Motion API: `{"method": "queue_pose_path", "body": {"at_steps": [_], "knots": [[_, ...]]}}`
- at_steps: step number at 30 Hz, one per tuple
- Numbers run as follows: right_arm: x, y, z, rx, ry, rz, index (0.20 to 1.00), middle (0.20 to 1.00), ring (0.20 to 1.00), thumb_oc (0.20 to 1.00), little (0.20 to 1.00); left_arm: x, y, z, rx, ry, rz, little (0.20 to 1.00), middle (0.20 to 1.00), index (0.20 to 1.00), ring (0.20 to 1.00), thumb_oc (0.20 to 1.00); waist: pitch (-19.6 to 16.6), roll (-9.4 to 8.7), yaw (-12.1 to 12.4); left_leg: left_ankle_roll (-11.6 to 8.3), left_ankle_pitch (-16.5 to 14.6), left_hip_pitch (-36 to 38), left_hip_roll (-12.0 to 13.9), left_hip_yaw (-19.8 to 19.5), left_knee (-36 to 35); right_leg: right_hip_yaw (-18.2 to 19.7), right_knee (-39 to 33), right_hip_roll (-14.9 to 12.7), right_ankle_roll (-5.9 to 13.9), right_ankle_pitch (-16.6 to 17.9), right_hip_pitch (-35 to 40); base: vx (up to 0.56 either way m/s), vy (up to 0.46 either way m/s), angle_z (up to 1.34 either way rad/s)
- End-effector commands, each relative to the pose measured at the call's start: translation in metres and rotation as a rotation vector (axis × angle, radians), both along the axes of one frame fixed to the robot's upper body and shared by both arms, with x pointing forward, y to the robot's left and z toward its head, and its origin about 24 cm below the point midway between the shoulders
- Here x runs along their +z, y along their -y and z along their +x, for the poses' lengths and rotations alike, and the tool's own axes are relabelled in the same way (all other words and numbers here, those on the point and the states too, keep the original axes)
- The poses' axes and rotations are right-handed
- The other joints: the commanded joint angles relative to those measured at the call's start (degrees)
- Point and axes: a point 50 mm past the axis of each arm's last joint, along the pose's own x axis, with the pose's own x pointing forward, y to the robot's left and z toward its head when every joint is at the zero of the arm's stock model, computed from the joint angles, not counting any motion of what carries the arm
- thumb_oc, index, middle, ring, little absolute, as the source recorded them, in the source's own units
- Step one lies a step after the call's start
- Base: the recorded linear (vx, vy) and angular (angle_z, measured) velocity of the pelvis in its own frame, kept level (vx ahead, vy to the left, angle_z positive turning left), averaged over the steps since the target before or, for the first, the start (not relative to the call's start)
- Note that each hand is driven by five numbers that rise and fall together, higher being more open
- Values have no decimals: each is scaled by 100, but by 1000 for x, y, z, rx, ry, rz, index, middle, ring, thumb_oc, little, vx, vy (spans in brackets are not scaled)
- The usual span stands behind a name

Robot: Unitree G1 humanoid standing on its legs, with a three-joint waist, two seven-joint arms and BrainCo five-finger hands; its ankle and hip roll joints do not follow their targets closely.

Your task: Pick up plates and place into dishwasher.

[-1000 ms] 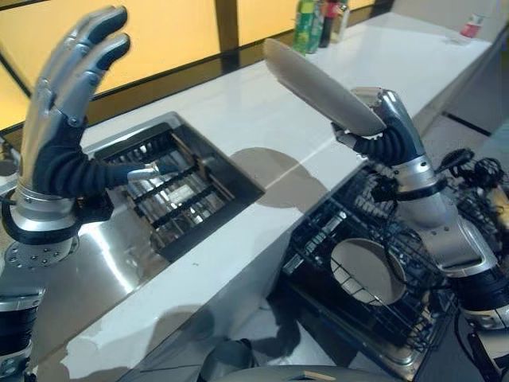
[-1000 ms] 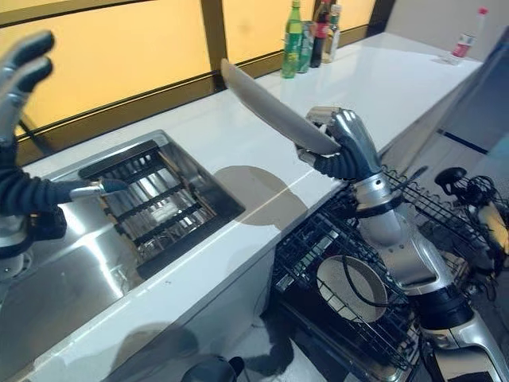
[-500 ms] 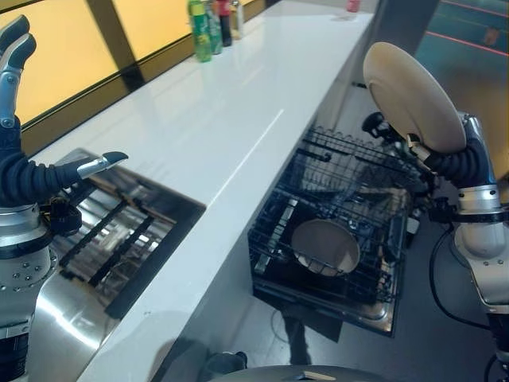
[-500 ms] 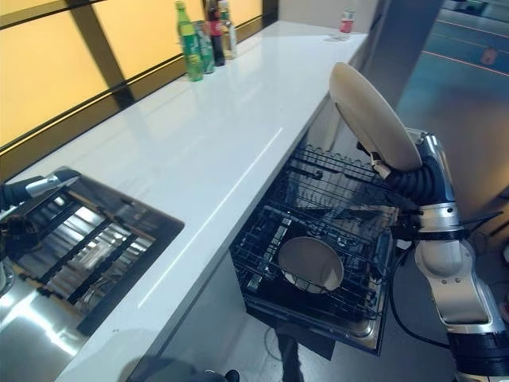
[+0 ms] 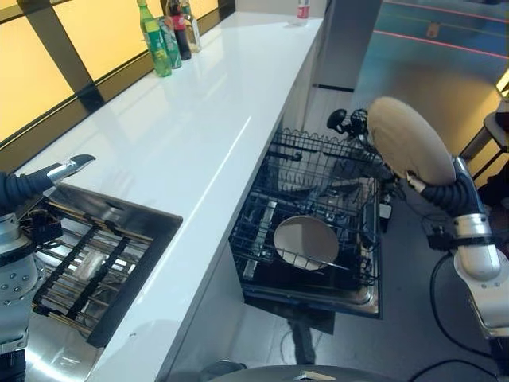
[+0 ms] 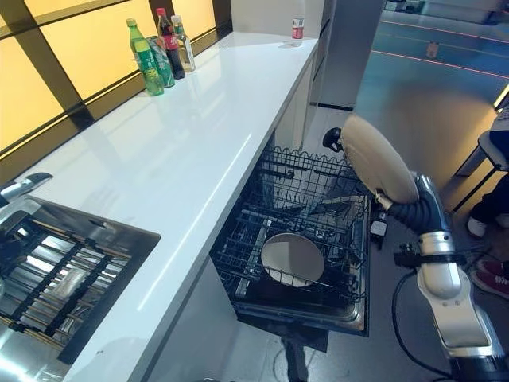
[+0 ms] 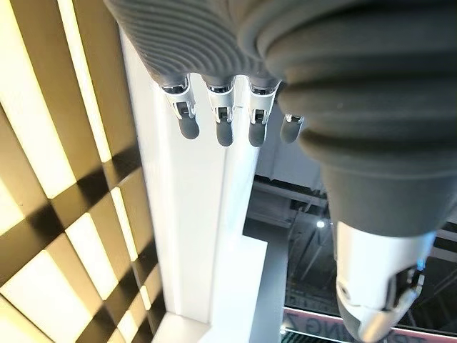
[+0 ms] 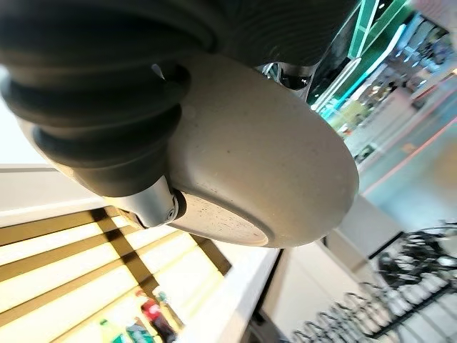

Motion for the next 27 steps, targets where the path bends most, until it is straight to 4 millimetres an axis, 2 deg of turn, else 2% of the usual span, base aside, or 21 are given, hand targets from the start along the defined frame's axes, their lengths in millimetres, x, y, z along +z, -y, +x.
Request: {"method": "queue_pose_path", "body": {"at_steps": [1,5,6,12,19,27], "knots": [[31,2,11,-1,141,-25,200,200,200,200,200,17,-7,3,42,40,32,1000,1000,1000,1000,1000,-130,-201,-16,-281,60,-916,37,-574,264,423,656,-586,601,-74,-583,-85,-343,-7],[30,10,12,-43,112,-42,200,200,200,200,200,16,-2,6,36,30,33,1000,1000,1000,1000,1000,-51,-143,31,-432,159,-1071,309,-652,207,87,760,-388,461,-327,-671,37,-260,2],[30,11,12,-47,107,-44,200,200,200,200,200,15,-1,7,35,27,35,1000,1000,1000,1000,1000,-22,-126,33,-471,249,-1124,337,-675,213,43,798,-351,438,-300,-712,-7,-196,25],[11,20,14,-117,36,-91,200,200,200,200,200,9,0,9,23,9,23,1000,1000,1000,1000,1000,165,95,67,-585,590,-1360,615,-721,159,-391,1323,137,62,-717,-938,77,-208,26],[-9,32,21,-144,-77,-170,200,200,200,200,200,-2,-2,9,35,-22,-13,1000,1000,1000,1000,1000,354,310,125,-668,860,-1679,659,-750,224,-452,1886,406,-112,-985,-1228,73,-88,11],[-7,30,51,-68,-126,-157,200,200,200,200,200,5,8,24,20,40,-9,1000,1000,1000,1000,1000,852,476,308,-628,1094,-2321,556,-791,355,-467,2522,613,-247,-1228,-1830,-90,-88,2]]}}
